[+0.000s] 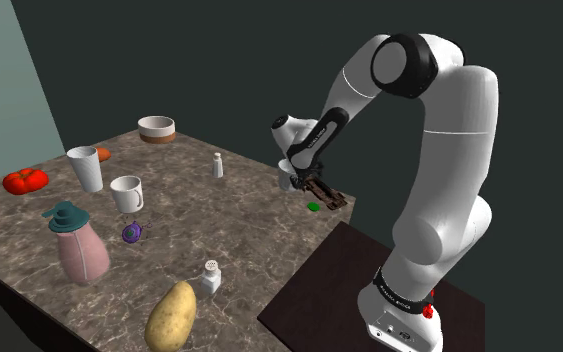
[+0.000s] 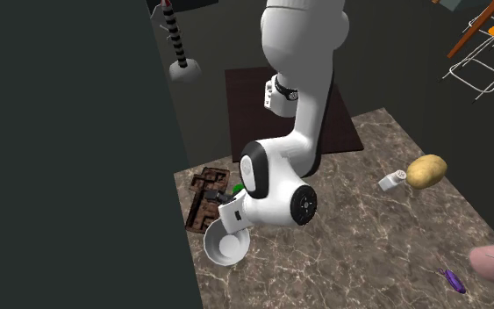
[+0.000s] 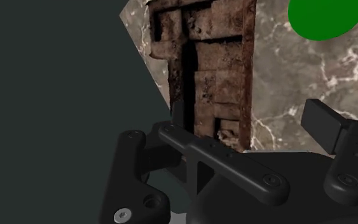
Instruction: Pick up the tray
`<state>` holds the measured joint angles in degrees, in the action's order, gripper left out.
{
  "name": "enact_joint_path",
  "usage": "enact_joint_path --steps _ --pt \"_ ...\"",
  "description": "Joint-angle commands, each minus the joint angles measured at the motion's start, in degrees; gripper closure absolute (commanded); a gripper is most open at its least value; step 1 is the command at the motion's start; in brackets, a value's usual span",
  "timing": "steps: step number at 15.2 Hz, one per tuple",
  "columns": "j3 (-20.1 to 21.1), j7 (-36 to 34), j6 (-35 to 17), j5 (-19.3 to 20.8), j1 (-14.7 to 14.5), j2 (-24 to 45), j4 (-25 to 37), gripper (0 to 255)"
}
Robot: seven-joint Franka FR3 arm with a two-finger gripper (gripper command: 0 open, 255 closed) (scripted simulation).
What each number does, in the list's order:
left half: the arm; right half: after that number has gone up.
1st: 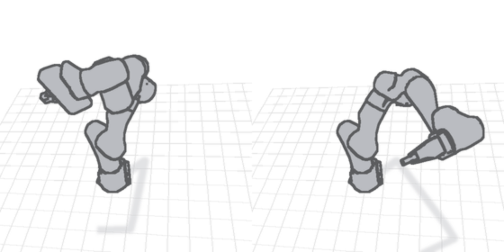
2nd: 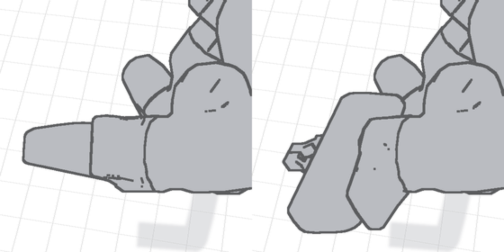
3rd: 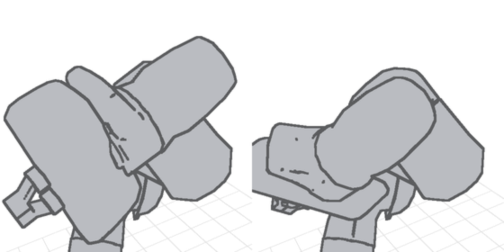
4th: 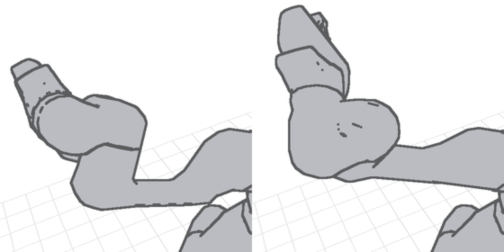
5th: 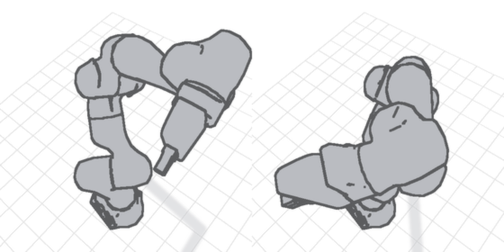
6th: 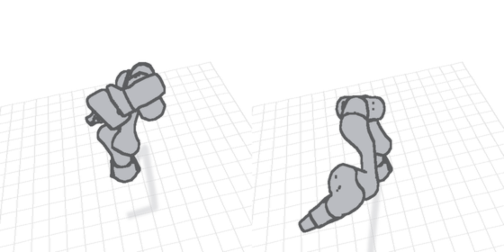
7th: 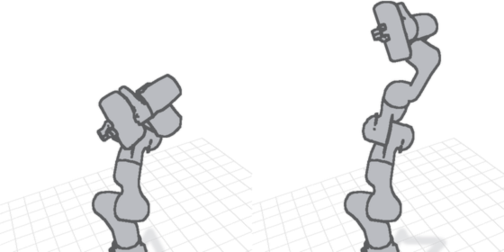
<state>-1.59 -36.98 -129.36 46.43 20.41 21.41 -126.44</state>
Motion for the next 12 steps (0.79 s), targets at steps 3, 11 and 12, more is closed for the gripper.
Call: enact_joint_path --steps 3,11,12 --pt "-0.5 -2.3 -2.0 1.5 -0.2 3.3 0.7 0" --pt "-0.5 -2.2 -1.9 1.5 -0.2 3.3 0.7 255" --pt "-0.5 -2.2 -1.9 1.5 -0.2 3.3 0.7 255"
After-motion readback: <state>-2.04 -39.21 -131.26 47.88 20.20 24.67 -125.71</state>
